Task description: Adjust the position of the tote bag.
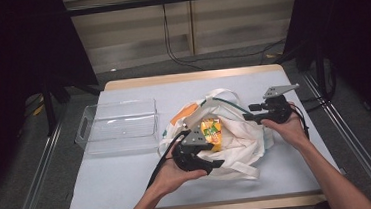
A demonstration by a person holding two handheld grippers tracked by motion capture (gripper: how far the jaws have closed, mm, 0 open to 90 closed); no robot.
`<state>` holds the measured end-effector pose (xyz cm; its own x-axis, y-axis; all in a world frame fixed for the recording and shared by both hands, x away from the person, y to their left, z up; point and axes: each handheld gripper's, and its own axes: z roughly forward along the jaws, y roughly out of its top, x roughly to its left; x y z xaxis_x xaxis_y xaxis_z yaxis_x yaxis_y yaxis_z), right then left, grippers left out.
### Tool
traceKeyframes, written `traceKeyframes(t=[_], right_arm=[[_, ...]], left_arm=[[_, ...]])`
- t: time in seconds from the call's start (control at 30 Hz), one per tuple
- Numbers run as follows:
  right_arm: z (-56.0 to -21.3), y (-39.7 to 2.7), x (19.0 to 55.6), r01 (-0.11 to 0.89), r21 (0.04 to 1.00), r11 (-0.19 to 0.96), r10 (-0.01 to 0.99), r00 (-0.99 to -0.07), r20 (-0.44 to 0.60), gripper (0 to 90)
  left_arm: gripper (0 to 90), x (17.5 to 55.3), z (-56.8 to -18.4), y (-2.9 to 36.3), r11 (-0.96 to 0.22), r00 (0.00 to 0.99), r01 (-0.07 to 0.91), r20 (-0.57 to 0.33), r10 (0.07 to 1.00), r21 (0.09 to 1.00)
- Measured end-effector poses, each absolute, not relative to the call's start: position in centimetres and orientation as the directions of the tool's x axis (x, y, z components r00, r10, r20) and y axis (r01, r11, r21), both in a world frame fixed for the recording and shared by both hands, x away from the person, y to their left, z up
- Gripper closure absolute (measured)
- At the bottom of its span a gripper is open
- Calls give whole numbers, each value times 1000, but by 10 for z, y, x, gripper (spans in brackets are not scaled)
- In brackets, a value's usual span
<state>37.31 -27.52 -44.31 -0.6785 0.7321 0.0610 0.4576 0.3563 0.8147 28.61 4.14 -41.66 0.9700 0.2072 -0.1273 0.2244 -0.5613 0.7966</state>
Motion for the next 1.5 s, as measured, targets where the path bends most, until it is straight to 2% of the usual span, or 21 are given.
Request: traceKeyframes(t=[0.13, 0.27, 0.33, 0.4, 0.43, 0.53, 0.63, 0.7, 0.73, 0.77, 0.83, 0.9, 0.93, 1.03, 1.07, 1.4, 1.5], right_arm=[[-447, -273, 386, 476, 809, 345, 721, -686, 96, 469], [-449, -263, 396, 483, 795, 367, 705, -702, 101, 446], [-451, -259, 399, 487, 790, 373, 703, -704, 103, 460], [-455, -254, 402, 494, 781, 382, 699, -707, 106, 529], [-457, -252, 404, 495, 774, 395, 688, -718, 107, 546], [-462, -247, 407, 502, 759, 414, 689, -718, 99, 534], [-463, -245, 411, 510, 750, 421, 684, -722, 108, 522], [-463, -243, 412, 522, 735, 433, 683, -722, 111, 528], [-463, -242, 413, 523, 731, 439, 682, -723, 108, 565], [-462, -241, 414, 526, 727, 441, 677, -727, 115, 651], [-460, -241, 415, 529, 726, 439, 679, -725, 117, 744], [-458, -242, 418, 531, 728, 433, 677, -725, 126, 796], [-457, -243, 420, 533, 727, 434, 677, -725, 128, 806], [-456, -245, 427, 535, 729, 426, 678, -723, 135, 820], [-457, -244, 430, 536, 731, 423, 683, -718, 132, 822], [-475, -239, 444, 563, 702, 437, 712, -693, 113, 830], [-480, -240, 445, 572, 692, 439, 722, -683, 107, 833]], left_arm=[[329, 270, -417, 27, -586, 982, 184, -129, 136, 789], [313, 268, -426, 16, -658, 990, 122, -41, 136, 743], [309, 272, -434, 15, -677, 986, 128, -20, 165, 725], [294, 274, -441, 15, -718, 986, 100, 28, 165, 689], [281, 274, -446, 14, -719, 982, 116, 27, 185, 686], [266, 271, -456, 12, -740, 988, 96, 28, 153, 666], [253, 264, -461, 4, -787, 984, 50, 105, 144, 615], [299, 262, -463, 3, -804, 979, 13, 154, 130, 595], [304, 262, -464, 2, -803, 979, 19, 154, 137, 596], [350, 262, -463, 4, -808, 978, 23, 156, 141, 588], [530, 267, -458, 10, -785, 983, 51, 106, 147, 618], [795, 272, -453, 20, -733, 987, 92, 34, 156, 674], [820, 275, -450, 25, -712, 988, 123, -15, 156, 691], [839, 278, -446, 34, -646, 982, 186, -126, 138, 741], [840, 277, -444, 36, -639, 982, 187, -133, 132, 746], [842, 263, -451, 44, -694, 990, 142, -94, 106, 706], [843, 263, -459, 45, -710, 988, 151, -115, 98, 687]])
